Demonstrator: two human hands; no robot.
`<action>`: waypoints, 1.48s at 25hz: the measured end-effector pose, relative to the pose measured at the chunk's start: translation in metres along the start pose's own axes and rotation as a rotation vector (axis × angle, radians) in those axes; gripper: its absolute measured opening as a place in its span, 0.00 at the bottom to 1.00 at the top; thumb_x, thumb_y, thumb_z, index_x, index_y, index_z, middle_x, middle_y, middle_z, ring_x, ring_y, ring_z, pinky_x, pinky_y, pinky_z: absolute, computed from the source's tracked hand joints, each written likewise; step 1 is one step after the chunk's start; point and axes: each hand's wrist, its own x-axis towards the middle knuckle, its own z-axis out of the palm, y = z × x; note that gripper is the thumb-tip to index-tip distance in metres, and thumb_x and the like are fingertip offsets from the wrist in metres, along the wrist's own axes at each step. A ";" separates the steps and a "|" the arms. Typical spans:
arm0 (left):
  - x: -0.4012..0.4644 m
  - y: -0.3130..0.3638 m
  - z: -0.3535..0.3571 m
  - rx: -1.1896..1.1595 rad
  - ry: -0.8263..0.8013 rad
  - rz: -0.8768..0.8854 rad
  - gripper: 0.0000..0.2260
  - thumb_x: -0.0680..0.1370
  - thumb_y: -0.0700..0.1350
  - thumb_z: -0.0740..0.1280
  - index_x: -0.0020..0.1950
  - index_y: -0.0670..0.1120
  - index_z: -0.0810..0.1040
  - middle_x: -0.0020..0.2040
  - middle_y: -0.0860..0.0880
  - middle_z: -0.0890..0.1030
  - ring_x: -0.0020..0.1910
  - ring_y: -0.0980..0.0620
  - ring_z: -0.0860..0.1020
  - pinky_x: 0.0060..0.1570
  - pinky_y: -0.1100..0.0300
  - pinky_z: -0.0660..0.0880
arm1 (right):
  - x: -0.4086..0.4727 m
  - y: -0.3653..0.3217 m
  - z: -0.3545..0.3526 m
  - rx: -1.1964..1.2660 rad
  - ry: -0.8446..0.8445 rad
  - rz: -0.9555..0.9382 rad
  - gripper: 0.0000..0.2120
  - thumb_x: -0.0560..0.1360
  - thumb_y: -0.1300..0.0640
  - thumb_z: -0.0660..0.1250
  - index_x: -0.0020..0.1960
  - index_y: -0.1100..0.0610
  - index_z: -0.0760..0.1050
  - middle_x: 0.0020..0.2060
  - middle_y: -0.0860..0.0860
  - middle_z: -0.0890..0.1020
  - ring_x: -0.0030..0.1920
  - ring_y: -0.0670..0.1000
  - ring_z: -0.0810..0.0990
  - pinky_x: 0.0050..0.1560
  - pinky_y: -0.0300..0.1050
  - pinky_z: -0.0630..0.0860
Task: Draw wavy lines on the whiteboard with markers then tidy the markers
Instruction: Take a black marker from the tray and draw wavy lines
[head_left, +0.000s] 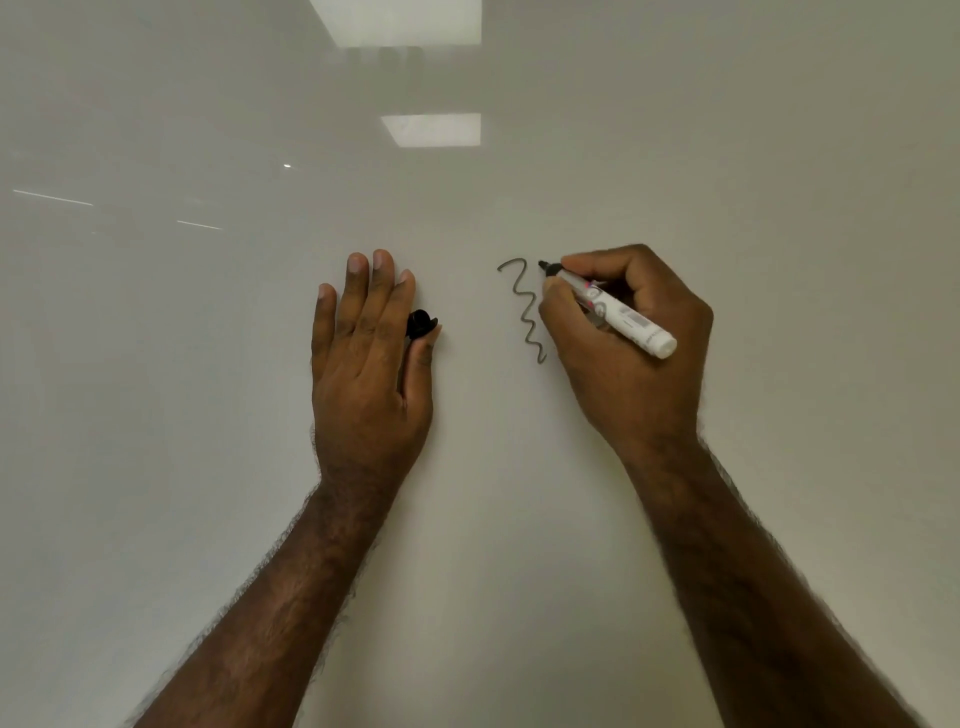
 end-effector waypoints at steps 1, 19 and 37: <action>-0.001 0.000 0.000 0.000 0.003 0.000 0.19 0.85 0.39 0.64 0.76 0.35 0.71 0.78 0.37 0.69 0.80 0.39 0.64 0.79 0.35 0.59 | 0.002 -0.001 0.001 -0.024 0.007 -0.018 0.06 0.75 0.59 0.77 0.51 0.58 0.84 0.43 0.49 0.86 0.41 0.42 0.85 0.40 0.31 0.78; -0.032 0.001 -0.004 -0.010 -0.046 -0.017 0.20 0.85 0.38 0.65 0.76 0.36 0.70 0.79 0.37 0.68 0.81 0.39 0.62 0.79 0.34 0.59 | -0.077 0.036 -0.035 -0.111 0.091 0.131 0.07 0.71 0.67 0.78 0.46 0.59 0.83 0.39 0.47 0.84 0.39 0.46 0.83 0.39 0.28 0.75; -0.049 0.000 -0.006 0.002 -0.051 -0.005 0.20 0.84 0.37 0.66 0.76 0.35 0.70 0.78 0.36 0.69 0.80 0.37 0.63 0.78 0.33 0.60 | -0.106 0.048 -0.011 -0.168 -0.046 -0.021 0.06 0.73 0.60 0.77 0.48 0.58 0.82 0.39 0.47 0.82 0.38 0.47 0.81 0.42 0.42 0.81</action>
